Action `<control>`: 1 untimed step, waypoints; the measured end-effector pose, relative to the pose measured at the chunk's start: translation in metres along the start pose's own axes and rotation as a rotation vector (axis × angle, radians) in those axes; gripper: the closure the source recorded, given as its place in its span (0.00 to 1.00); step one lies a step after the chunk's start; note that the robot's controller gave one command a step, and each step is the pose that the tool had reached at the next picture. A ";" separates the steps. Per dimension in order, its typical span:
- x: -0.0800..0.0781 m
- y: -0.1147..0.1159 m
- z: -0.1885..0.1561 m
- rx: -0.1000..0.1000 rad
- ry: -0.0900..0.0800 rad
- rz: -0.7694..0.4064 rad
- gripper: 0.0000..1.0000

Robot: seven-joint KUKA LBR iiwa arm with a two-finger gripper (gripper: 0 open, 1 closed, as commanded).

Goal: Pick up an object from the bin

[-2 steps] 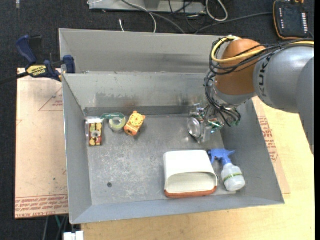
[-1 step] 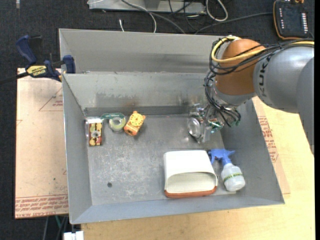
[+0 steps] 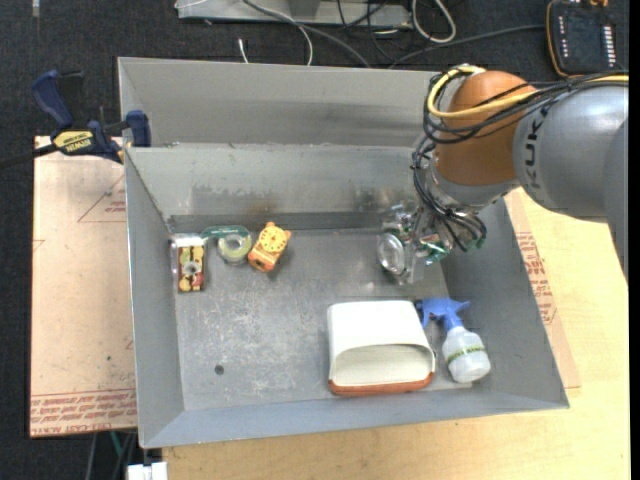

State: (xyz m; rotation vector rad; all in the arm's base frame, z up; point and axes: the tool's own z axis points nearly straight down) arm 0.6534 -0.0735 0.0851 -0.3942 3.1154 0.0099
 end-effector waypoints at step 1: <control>-0.003 -0.001 -0.028 0.004 -0.011 0.000 1.00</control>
Offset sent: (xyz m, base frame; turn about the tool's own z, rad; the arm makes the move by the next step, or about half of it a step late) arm 0.0020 0.0002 0.0310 -0.0001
